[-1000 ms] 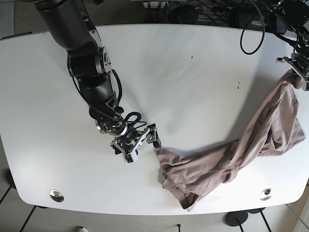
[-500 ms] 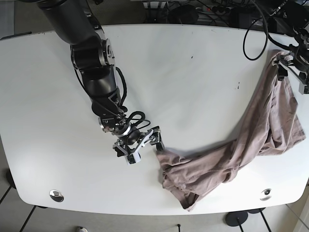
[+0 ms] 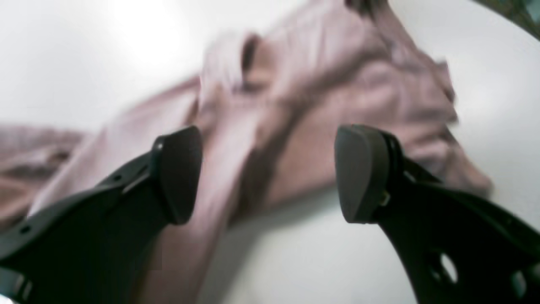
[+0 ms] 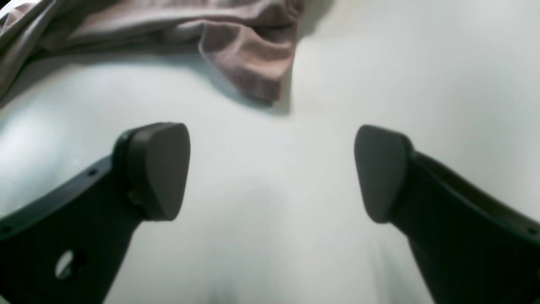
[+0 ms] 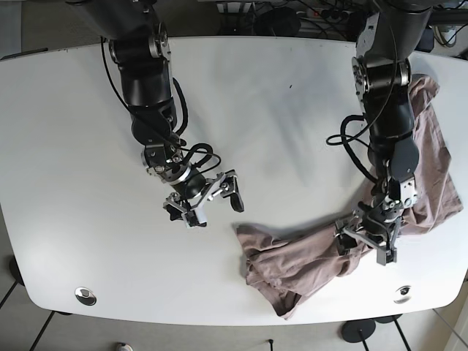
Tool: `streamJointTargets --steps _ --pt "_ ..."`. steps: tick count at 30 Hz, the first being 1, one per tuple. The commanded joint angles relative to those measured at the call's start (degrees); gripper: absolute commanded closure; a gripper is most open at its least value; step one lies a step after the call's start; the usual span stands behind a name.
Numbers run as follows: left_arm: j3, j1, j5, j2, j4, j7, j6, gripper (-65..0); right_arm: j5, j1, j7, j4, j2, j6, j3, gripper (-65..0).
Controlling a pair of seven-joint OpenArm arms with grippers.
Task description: Fold the T-shirt properly
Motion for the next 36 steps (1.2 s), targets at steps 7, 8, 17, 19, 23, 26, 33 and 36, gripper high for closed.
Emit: streamJointTargets --steps 7,8,17,19,23,26,33,36 --pt "12.19 -11.53 -0.19 1.24 -26.25 -20.01 9.86 -45.8 0.99 -2.82 1.24 4.69 0.38 0.37 8.76 -58.3" --pt "13.07 -11.71 -0.28 1.24 -27.92 -21.24 10.21 -45.8 0.99 -3.08 1.24 4.69 0.46 0.37 9.64 -58.3" --pt "16.23 -5.47 -0.37 1.24 -25.90 -20.01 3.97 -15.6 0.99 -5.63 1.24 10.58 1.43 0.46 15.71 -58.3" --pt "16.41 -3.27 -0.37 1.33 -23.97 -20.01 1.94 -2.5 1.08 -7.22 0.71 16.03 1.43 2.04 15.88 -58.3" --pt "16.59 3.50 0.16 3.88 -14.21 -19.22 -2.63 0.0 5.57 -7.57 -8.78 23.42 1.43 8.72 18.52 -58.3" --pt "18.43 9.56 1.48 4.14 -3.04 -12.01 -2.72 0.0 14.80 -7.57 -18.54 25.26 5.30 14.08 19.58 -58.3" --pt "24.50 26.62 1.57 3.96 19.81 -5.24 -2.72 0.0 26.93 -10.47 -23.11 25.53 13.21 14.88 19.75 -58.3" --pt "26.43 34.53 1.66 3.52 28.08 -4.80 -2.89 0.0 26.66 -11.52 -23.11 25.09 14.44 14.79 19.84 -58.3"
